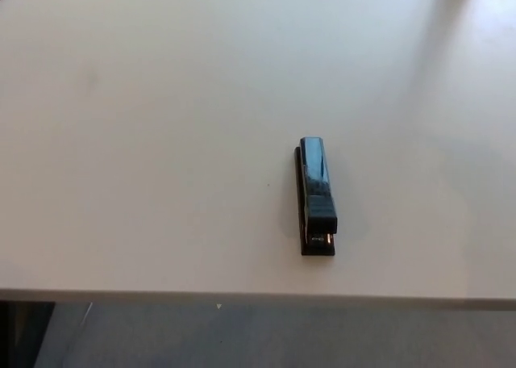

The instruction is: The robot uses its right hand to press on the stapler that is in the middle of the desk

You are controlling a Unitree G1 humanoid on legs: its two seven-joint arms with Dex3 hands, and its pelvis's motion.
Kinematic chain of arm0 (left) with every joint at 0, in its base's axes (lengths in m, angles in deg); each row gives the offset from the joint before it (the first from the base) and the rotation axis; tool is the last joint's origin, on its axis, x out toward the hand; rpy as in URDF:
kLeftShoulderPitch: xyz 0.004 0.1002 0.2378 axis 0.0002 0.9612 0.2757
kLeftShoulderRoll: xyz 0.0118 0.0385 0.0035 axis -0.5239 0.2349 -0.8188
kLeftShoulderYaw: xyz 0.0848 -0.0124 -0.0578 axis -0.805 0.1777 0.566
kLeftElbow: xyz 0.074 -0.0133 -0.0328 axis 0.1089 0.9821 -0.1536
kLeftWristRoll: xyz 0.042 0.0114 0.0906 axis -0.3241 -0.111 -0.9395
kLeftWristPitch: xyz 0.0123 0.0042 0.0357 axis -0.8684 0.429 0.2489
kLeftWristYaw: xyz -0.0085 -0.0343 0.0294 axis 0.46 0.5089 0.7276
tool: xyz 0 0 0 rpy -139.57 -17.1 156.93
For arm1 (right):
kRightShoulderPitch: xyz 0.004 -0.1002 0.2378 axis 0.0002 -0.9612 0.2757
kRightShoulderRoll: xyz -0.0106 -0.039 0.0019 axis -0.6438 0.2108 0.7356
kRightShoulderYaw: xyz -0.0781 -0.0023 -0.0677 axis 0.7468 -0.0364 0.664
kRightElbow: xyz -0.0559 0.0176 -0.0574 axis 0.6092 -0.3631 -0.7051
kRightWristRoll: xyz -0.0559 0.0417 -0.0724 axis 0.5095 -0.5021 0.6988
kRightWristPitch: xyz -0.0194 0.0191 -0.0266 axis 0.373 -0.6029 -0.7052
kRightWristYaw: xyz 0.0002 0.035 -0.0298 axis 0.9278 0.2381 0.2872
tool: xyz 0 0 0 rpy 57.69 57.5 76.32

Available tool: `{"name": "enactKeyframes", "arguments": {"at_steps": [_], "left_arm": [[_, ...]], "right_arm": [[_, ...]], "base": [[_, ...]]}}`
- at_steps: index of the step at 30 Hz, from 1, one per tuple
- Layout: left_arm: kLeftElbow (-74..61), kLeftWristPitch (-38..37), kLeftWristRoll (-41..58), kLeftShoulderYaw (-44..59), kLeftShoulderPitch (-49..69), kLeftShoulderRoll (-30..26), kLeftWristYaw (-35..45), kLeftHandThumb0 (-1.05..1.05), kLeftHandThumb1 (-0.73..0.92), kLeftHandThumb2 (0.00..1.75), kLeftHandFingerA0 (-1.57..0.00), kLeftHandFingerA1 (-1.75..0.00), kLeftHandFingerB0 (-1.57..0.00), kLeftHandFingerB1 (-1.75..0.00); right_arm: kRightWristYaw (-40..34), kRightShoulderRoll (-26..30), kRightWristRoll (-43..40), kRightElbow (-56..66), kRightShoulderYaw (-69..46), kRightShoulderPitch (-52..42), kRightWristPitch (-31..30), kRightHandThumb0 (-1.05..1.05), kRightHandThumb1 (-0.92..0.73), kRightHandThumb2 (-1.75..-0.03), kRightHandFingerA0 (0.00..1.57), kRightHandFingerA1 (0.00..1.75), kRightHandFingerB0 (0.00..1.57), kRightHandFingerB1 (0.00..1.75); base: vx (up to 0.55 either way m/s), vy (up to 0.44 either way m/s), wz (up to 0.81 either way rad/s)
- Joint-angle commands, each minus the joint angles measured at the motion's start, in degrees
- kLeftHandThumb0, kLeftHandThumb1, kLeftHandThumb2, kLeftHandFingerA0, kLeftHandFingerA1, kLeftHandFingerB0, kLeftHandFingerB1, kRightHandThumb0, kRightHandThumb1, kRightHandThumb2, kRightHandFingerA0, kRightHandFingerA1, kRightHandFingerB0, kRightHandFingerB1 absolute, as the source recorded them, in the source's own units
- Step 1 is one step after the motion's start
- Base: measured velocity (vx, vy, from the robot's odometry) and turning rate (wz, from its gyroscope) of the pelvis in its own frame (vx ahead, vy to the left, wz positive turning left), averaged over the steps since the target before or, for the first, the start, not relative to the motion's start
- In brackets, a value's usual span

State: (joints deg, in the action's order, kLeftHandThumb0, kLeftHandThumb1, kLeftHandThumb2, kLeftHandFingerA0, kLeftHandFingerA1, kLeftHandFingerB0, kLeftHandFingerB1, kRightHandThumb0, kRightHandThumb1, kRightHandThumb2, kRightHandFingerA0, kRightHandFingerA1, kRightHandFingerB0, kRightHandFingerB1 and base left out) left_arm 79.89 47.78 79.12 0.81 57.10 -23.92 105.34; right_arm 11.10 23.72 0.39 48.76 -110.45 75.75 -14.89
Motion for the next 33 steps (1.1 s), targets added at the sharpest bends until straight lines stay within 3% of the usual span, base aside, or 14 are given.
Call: {"name": "enactKeyframes", "arguments": {"at_steps": [1, 6, 8, 10, 11, 18, 20, 22, 23, 25, 26, 28, 29, 33], "left_arm": [[1.1, -1.7, 0.5, 0.2, -0.8, -2.1, 0.4, -0.51, 0.92, 0.96, 0.00, -0.17, 0.00, -0.16], [1.7, -1.8, 0.0, -0.2, -1.1, -2.1, 0.2, -0.44, 0.92, 0.90, 0.00, -0.16, 0.00, -0.14], [1.6, -1.9, -0.1, -0.3, -1.1, -2.2, 0.2, -0.55, 0.87, 1.02, 0.00, -0.22, 0.00, -0.21], [1.6, -1.9, -0.4, -0.6, -1.0, -2.3, -0.1, -0.54, 0.87, 1.02, 0.00, -0.23, 0.00, -0.21], [1.7, -1.7, -0.2, -0.4, -1.1, -2.3, -0.1, -0.55, 0.87, 1.02, 0.00, -0.23, 0.00, -0.21], [1.8, -1.9, -0.1, -0.8, -1.0, -2.3, 0.2, -0.55, 0.87, 1.03, 0.00, -0.23, 0.00, -0.21], [2.0, -2.4, 0.4, -0.6, -0.7, -2.1, 0.4, -0.42, 0.92, 0.91, 0.00, -0.16, 0.00, -0.15], [1.8, -2.0, 0.5, -0.6, -0.5, -2.0, 0.4, -0.44, 0.92, 0.91, 0.00, -0.16, 0.00, -0.16], [1.7, -2.0, 0.5, -0.7, -0.4, -2.0, 0.6, -0.43, 0.92, 0.91, 0.00, -0.14, 0.00, -0.14], [1.2, -2.0, 0.3, -0.9, -0.2, -2.1, 0.4, -0.43, 0.92, 0.90, 0.00, -0.15, 0.00, -0.15], [1.2, -2.3, 0.3, -1.0, -0.1, -2.1, 0.5, -0.43, 0.92, 0.91, 0.00, -0.15, 0.00, -0.15], [1.1, -2.8, -0.1, -1.4, 0.0, -2.2, 0.4, -0.44, 0.92, 0.91, 0.00, -0.16, 0.00, -0.15], [1.2, -2.9, -0.1, -1.5, 0.0, -2.1, 0.5, -0.55, 0.87, 1.03, 0.00, -0.22, 0.00, -0.21], [1.4, -3.0, 0.0, -1.7, -0.2, -2.1, 0.6, -0.43, 0.92, 0.91, 0.00, -0.16, 0.00, -0.15]], "right_arm": [[7.5, -6.8, -4.7, 12.5, 15.1, 6.8, -10.7, 0.02, -0.71, -0.85, 1.30, 1.03, 0.84, 1.00], [2.4, -13.7, 2.7, 21.3, 26.0, 4.8, -15.5, -0.07, -0.75, -0.74, 1.32, 1.04, 0.84, 1.05], [2.4, -15.9, 4.7, 21.2, 29.3, 4.8, -15.4, -0.01, -0.80, -0.75, 1.29, 1.04, 0.78, 1.08], [3.1, -17.9, 5.7, 20.5, 32.3, 4.0, -15.7, 0.00, -0.82, -0.71, 1.28, 0.98, 0.75, 1.06], [3.4, -20.3, 6.6, 17.6, 34.5, 4.4, -14.4, -0.02, -0.82, -0.72, 1.27, 1.14, 0.74, 1.11], [1.9, -28.7, 10.0, 8.9, 40.0, 4.5, -13.6, -0.10, -0.77, -0.72, 1.31, 1.07, 0.77, 1.12], [2.8, -31.1, 10.2, 5.4, 41.1, 3.9, -12.3, -0.13, -0.79, -0.66, 1.31, 1.11, 0.77, 1.13], [2.7, -33.8, 10.7, 1.7, 42.0, 3.3, -12.2, -0.17, -0.81, -0.64, 1.31, 1.09, 0.79, 1.07], [2.5, -34.5, 11.4, 0.3, 42.3, 3.1, -11.9, -0.22, -0.81, -0.64, 1.32, 1.01, 0.75, 0.68], [3.6, -35.8, 10.9, -1.8, 42.3, 3.1, -12.0, -0.24, -0.82, -0.63, 1.32, 1.05, 0.74, 0.62], [2.8, -36.4, 12.6, -4.1, 42.8, 3.2, -11.1, -0.24, -0.82, -0.63, 1.33, 1.08, 0.72, 0.63], [2.7, -37.7, 13.5, -8.4, 42.8, 3.7, -9.7, -0.19, -0.83, -0.68, 1.30, 1.13, 0.72, 1.14], [2.9, -38.2, 13.7, -10.9, 42.5, 4.1, -8.6, -0.16, -0.82, -0.72, 1.28, 1.14, 0.72, 1.18], [2.3, -40.3, 13.2, -20.2, 39.8, 7.0, -7.2, -0.14, -0.78, -0.77, 1.27, 1.12, 0.79, 1.21]], "base": [[0.00, 0.000, 0.00], [0.00, 0.000, 0.00], [0.00, 0.000, 0.00], [0.00, 0.000, 0.00], [0.00, 0.000, 0.00], [0.00, 0.000, 0.00], [0.00, 0.000, 0.00], [0.00, 0.000, 0.00], [0.00, 0.000, 0.00], [0.00, 0.000, 0.00], [0.00, 0.000, 0.00], [0.00, 0.000, 0.00], [0.00, 0.000, 0.00], [0.00, 0.000, 0.00]]}}
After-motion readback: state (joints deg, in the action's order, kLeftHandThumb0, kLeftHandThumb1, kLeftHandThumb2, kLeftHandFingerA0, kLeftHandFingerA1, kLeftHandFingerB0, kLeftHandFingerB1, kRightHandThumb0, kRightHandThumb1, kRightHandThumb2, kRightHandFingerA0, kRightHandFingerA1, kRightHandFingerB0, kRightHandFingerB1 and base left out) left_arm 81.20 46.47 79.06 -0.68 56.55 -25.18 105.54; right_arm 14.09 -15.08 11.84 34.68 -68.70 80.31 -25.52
